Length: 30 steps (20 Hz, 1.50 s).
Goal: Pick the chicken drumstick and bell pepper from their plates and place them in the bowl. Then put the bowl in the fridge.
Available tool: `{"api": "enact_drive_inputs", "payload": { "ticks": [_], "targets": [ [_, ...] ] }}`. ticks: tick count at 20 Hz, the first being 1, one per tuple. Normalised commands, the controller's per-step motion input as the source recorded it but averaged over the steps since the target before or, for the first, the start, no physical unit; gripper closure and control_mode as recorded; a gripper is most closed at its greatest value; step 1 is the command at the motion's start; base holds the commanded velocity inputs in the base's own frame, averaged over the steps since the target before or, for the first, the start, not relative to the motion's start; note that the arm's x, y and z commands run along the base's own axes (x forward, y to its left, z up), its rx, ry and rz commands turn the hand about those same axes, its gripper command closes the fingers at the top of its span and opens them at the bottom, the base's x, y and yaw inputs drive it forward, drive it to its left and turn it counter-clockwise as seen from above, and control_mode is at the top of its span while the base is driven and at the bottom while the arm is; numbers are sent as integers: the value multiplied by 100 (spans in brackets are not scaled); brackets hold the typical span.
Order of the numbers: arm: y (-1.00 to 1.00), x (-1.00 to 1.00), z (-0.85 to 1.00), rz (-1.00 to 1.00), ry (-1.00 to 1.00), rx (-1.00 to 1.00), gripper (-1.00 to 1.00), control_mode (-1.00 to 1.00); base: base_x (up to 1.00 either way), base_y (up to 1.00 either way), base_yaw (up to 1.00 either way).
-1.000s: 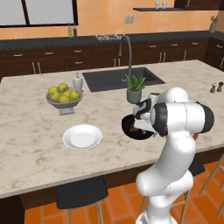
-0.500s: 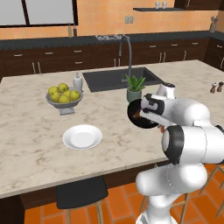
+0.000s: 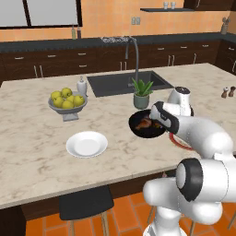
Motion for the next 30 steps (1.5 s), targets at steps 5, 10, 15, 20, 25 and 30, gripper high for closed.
{"api": "enact_drive_inputs", "payload": {
  "ticks": [5, 10, 15, 20, 25, 30],
  "targets": [
    [0, -24, 0, 0, 0, 0, 100, 100, -60, 0, -1],
    [0, 0, 0, 0, 0, 0, 100, 100, -100, -24, -29],
    [0, 0, 0, 0, 0, 0, 100, 100, -46, -88, -50],
    [0, 0, 0, 0, 0, 0, 100, 100, 53, -100, -42],
    [0, 0, 0, 0, 0, 0, 100, 100, 100, -100, -28],
    [0, 0, 0, 0, 0, 0, 100, 100, 100, -100, -21]
  ]
}}
